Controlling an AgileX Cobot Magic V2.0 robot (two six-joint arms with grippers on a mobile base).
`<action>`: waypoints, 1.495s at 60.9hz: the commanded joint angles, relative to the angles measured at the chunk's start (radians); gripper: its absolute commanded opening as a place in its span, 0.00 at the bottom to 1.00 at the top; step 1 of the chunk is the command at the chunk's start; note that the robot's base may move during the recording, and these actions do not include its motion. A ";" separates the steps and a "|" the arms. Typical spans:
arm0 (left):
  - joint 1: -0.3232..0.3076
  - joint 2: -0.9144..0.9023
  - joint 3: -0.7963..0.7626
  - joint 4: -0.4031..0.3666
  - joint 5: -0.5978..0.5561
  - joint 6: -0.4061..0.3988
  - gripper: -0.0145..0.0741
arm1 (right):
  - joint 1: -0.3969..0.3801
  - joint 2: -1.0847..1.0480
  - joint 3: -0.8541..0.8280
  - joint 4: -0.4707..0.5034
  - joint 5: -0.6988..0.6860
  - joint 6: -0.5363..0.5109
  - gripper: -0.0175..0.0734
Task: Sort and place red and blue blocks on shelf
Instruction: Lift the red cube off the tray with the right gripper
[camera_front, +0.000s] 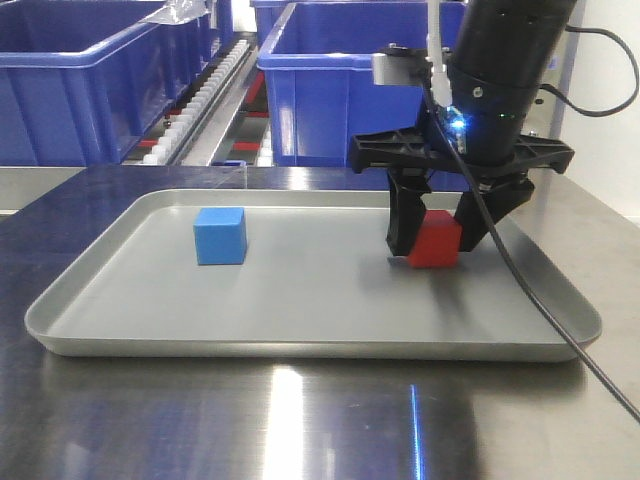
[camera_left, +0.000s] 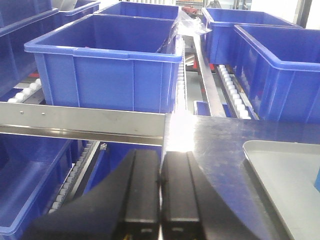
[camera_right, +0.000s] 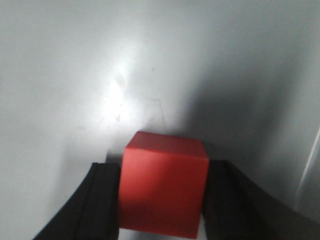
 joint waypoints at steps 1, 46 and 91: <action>-0.001 -0.017 0.036 0.001 -0.080 -0.001 0.32 | -0.002 -0.045 -0.034 0.001 -0.017 0.001 0.38; -0.001 -0.017 0.036 0.001 -0.080 -0.001 0.32 | -0.090 -0.614 0.195 -0.058 -0.352 0.001 0.26; -0.001 -0.017 0.036 0.001 -0.080 -0.001 0.32 | -0.266 -1.180 0.734 -0.002 -0.489 0.003 0.26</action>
